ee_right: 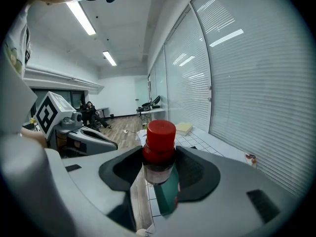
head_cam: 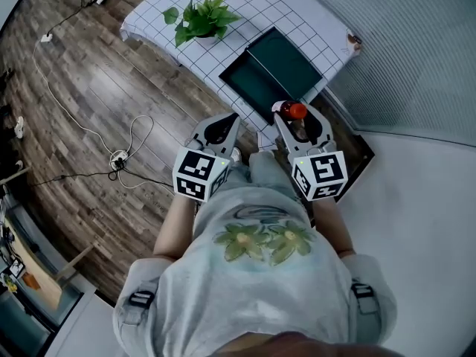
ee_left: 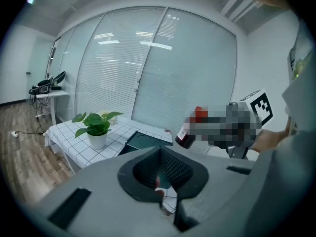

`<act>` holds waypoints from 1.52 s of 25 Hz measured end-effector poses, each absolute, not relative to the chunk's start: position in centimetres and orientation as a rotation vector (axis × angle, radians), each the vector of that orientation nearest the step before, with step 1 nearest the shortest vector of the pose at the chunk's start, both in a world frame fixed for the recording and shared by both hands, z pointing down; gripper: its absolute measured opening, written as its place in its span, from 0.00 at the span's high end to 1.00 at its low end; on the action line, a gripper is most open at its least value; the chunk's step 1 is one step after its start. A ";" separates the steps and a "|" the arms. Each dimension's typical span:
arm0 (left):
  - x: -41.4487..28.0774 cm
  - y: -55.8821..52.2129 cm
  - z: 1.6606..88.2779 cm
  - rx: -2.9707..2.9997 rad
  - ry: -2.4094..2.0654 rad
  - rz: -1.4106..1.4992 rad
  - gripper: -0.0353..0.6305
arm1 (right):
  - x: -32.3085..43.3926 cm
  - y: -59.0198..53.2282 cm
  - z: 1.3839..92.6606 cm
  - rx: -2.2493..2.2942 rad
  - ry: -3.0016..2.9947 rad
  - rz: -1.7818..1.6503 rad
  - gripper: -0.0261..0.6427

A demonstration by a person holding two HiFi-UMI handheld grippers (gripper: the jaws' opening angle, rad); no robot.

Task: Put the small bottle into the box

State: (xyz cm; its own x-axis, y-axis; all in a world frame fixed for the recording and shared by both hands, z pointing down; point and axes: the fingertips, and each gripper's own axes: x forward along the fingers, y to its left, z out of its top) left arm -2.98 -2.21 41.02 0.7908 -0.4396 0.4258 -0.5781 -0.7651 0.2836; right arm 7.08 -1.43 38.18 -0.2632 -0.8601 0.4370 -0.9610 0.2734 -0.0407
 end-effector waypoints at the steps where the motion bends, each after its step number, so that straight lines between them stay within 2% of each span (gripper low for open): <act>1: -3.0 -2.4 41.2 2.570 -0.768 0.476 0.94 | 7.1 -1.7 38.2 1.655 -2.219 0.433 0.65; 38: -0.3 -7.0 41.8 2.485 -0.954 0.488 0.94 | 8.9 -7.1 42.0 1.416 -2.283 0.444 0.65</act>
State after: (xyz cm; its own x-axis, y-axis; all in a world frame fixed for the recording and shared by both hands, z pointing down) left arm -0.31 -7.04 41.76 0.7010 -0.5414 0.4642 -0.6934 -0.6696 0.2662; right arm 8.93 -7.06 42.03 -0.3964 -0.7680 0.5031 -0.9005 0.4319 -0.0503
